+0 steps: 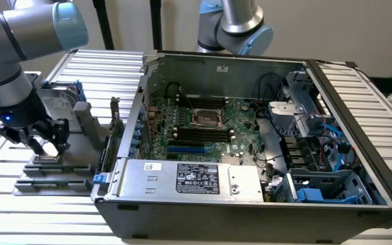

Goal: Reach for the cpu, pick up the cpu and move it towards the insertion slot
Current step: 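Pick up the cpu and move it towards the insertion slot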

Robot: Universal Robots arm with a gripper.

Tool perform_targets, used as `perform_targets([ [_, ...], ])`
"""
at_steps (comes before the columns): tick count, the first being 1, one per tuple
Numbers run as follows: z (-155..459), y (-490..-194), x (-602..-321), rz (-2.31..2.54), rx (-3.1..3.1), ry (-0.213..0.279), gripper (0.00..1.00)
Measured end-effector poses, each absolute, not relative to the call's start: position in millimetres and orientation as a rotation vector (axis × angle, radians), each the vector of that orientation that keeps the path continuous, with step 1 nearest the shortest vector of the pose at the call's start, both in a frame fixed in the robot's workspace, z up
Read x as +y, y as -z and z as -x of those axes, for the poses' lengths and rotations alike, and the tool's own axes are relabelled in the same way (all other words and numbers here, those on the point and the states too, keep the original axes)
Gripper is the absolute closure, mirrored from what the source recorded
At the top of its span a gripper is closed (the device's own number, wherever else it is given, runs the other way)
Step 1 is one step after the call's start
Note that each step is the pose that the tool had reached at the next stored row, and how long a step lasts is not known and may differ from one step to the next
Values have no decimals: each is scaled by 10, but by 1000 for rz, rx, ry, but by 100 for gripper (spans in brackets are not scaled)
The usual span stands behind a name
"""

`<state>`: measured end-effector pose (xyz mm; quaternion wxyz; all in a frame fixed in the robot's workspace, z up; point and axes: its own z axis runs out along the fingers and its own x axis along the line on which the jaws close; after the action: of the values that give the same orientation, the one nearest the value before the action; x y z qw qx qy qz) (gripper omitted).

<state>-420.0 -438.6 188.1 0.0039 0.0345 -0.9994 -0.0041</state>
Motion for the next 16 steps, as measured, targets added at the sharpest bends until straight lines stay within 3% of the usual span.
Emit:
perform_targets([
  [1, 4201, -1881, -4386, -108, -3132, 13, 45],
  [2, 4201, -1882, -4386, -108, -3132, 13, 39],
  [16, 4191, -1875, -4390, -107, -3132, 19, 39],
])
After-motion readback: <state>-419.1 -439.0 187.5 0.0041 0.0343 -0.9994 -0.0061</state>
